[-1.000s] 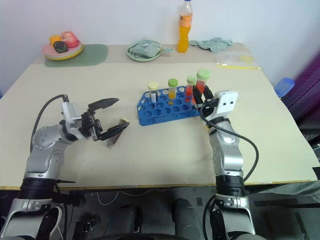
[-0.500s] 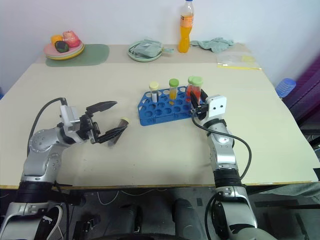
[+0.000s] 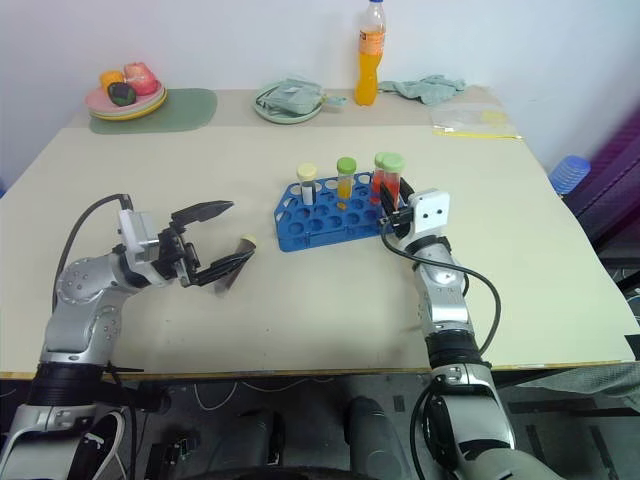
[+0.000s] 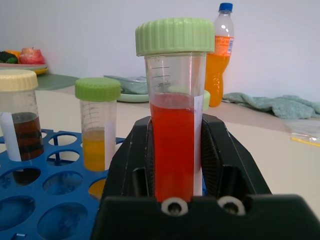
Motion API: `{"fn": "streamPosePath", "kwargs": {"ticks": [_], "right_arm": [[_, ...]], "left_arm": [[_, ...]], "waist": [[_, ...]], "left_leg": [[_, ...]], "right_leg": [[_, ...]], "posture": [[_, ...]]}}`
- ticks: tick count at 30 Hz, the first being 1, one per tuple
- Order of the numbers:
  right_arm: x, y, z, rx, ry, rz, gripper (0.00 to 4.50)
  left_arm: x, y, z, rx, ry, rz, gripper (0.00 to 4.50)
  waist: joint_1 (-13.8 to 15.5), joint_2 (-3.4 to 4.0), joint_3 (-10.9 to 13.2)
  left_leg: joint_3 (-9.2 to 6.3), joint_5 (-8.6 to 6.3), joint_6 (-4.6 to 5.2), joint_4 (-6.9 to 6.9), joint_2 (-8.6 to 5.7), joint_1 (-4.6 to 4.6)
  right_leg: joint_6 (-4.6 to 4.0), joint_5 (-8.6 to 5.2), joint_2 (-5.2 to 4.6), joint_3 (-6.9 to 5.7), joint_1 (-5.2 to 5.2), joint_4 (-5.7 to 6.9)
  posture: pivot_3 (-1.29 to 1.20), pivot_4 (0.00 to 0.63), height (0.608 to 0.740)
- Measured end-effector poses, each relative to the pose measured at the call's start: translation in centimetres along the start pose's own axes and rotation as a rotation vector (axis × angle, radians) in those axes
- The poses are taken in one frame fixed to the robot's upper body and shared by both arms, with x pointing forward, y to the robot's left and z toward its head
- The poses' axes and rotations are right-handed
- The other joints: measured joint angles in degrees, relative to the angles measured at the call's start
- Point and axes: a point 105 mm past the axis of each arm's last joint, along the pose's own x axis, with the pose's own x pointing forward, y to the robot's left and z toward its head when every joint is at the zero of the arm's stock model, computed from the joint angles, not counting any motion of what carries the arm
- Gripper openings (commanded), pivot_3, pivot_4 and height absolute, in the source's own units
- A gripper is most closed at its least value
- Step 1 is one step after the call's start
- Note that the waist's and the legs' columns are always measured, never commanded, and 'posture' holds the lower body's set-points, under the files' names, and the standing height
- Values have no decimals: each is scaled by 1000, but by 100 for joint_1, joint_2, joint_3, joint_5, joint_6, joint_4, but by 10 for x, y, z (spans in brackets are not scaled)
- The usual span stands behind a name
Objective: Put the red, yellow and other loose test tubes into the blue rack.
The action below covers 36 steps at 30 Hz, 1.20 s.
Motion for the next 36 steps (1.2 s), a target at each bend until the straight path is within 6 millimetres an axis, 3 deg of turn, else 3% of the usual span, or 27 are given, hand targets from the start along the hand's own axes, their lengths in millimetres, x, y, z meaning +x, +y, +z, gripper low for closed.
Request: {"fn": "streamPosePath", "kwargs": {"ticks": [5,12,13,18,22,27,30,36], "right_arm": [[0,1,0,10,-1,5,757],[-1,2,-3,102,12,33,4272],[-1,2,-3,102,13,33,4397],[0,2,-3,104,19,39,4397],[-3,-3,9,79,35,80,4397],[-32,-31,32,-67,77,101,4397],[-56,-48,34,-116,183,113,4397],[-64,-61,50,-113,365,182,4397]], "left_arm": [[0,1,0,1,1,4,4500],[0,2,1,3,0,15,4500],[0,2,1,3,0,15,4500],[0,2,1,3,1,18,4500],[1,2,2,6,-1,18,4500],[1,0,2,7,-4,18,4500],[1,-1,1,-1,-8,26,4500],[7,-5,0,-10,-25,15,4500]], "waist": [[-3,0,0],[-4,1,1],[-2,1,1],[3,1,1],[17,3,2],[44,2,1],[45,0,1],[-2,5,4]], "left_leg": [[-1,0,0,0,0,0],[0,0,0,0,1,1],[0,0,0,0,1,0],[1,0,0,0,0,0],[-1,0,0,0,1,-2],[-1,0,0,0,-2,-5],[1,0,0,1,-3,-4],[6,0,1,3,0,4]], "right_leg": [[0,0,0,0,0,0],[3,2,0,0,0,1],[3,2,-1,0,0,1],[3,2,-2,0,0,1],[3,2,-4,-1,0,0],[-8,-5,-10,-1,2,-7],[-10,-7,-7,1,3,-8],[-12,-7,7,10,2,-6]], "posture": [[0,150,740],[0,150,740],[0,150,740],[0,150,740],[0,150,740],[0,150,740],[0,150,740],[0,150,740]]}}
